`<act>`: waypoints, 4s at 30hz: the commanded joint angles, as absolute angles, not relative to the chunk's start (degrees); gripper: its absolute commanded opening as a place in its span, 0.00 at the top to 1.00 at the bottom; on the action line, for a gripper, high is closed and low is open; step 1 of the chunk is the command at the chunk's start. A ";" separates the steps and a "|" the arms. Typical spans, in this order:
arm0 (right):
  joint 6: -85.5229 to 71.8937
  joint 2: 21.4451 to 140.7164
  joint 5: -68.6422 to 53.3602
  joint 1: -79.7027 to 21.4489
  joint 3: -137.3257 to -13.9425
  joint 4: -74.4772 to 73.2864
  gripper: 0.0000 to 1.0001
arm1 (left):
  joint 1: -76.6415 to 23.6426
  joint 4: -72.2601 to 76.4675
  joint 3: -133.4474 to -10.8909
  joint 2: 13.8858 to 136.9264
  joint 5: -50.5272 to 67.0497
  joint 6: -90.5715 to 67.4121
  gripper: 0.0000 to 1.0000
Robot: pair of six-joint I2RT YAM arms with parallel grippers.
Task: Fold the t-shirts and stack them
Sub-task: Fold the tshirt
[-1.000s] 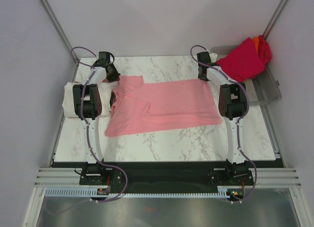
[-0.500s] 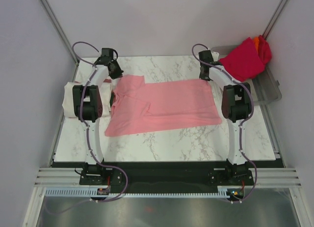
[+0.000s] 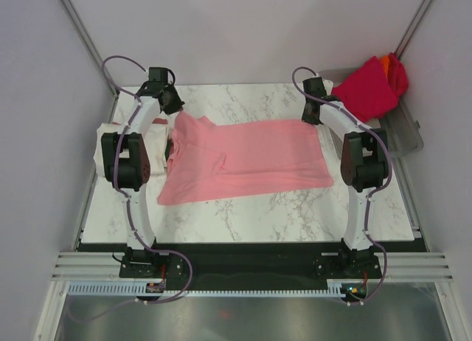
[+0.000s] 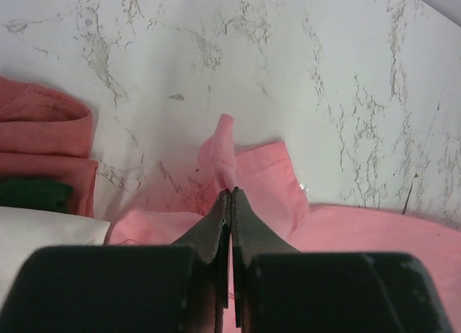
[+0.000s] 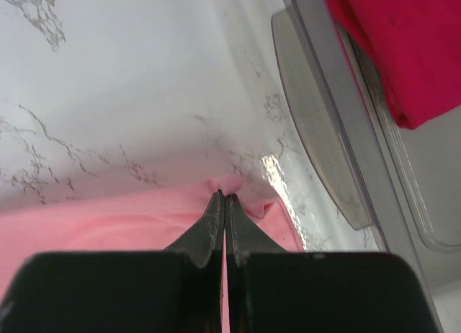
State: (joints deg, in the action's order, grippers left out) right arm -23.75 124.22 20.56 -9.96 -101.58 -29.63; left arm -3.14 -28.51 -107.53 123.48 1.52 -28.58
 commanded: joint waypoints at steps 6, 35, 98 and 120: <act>-24.26 114.54 17.23 -9.84 -93.79 -27.43 1.00 | -4.57 -26.02 -102.14 114.97 0.18 -25.31 0.98; -25.14 97.03 19.60 -9.84 -76.29 -27.95 1.00 | -8.53 -13.71 -66.19 82.54 -8.43 -23.38 0.98; -34.18 97.19 -16.96 -34.54 -72.59 -11.87 0.49 | -8.53 -19.69 -48.33 76.36 0.09 -36.73 0.15; -35.59 115.39 -21.62 -38.93 -90.08 -13.63 0.38 | -5.45 -16.96 -47.29 87.36 -1.84 -40.34 0.20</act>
